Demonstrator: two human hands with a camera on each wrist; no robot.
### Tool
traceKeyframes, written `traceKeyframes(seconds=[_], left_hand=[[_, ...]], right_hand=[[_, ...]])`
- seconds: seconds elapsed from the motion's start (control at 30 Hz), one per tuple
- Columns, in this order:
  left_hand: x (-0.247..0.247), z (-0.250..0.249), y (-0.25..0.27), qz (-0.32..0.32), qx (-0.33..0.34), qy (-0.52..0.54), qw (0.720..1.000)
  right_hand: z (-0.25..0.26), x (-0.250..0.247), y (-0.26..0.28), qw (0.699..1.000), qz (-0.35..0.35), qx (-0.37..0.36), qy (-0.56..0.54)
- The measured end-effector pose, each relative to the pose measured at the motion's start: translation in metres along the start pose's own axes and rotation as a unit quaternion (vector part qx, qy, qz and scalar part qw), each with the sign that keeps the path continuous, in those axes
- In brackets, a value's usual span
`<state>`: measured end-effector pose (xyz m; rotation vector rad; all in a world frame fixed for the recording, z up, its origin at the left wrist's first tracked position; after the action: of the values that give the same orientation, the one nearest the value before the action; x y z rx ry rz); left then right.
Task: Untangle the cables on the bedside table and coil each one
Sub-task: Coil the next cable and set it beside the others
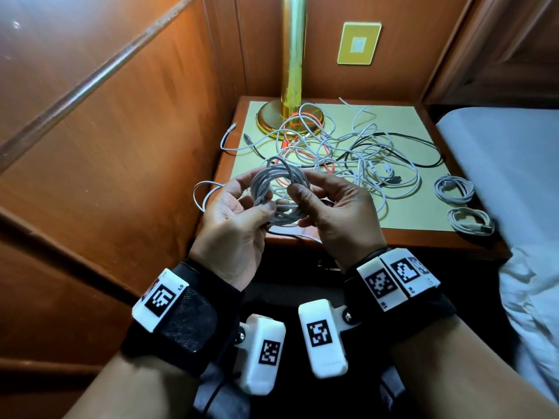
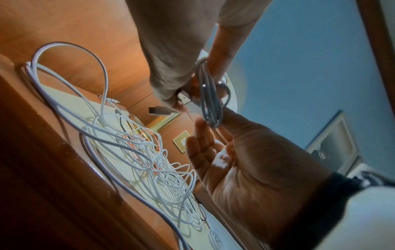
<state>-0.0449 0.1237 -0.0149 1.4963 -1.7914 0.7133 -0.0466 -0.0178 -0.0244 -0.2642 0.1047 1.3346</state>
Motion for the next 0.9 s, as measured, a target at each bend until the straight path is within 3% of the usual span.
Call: traceKeyframes(seconds=[0.2,0.6,0.9], left_hand=[[0.002,-0.004,0.002,0.039,-0.002,-0.019,0.999],[-0.007,-0.006,-0.004,0.006,0.105,-0.174,0.979],[-0.007,-0.005,0.002,-0.005,0.106,-0.249,0.963]], right_hand=[[-0.008,-0.003,0.000,0.998,-0.019,0.059,0.005],[0.001,-0.001,0.003,0.984,0.094,0.123,-0.089],[-0.003,-0.004,0.004,0.990,0.038,0.075,0.110]])
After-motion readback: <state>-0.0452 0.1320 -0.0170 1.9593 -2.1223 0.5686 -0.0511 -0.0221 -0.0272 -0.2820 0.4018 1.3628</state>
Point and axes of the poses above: each hand's wrist, its own y-axis away from the middle knuckle, its own x-axis out of the palm, z = x × y, the point moved 2 cm from there along -y, towards the middle knuckle, and after that the axes turned 13 degrees about y, right-handed, at the moved point
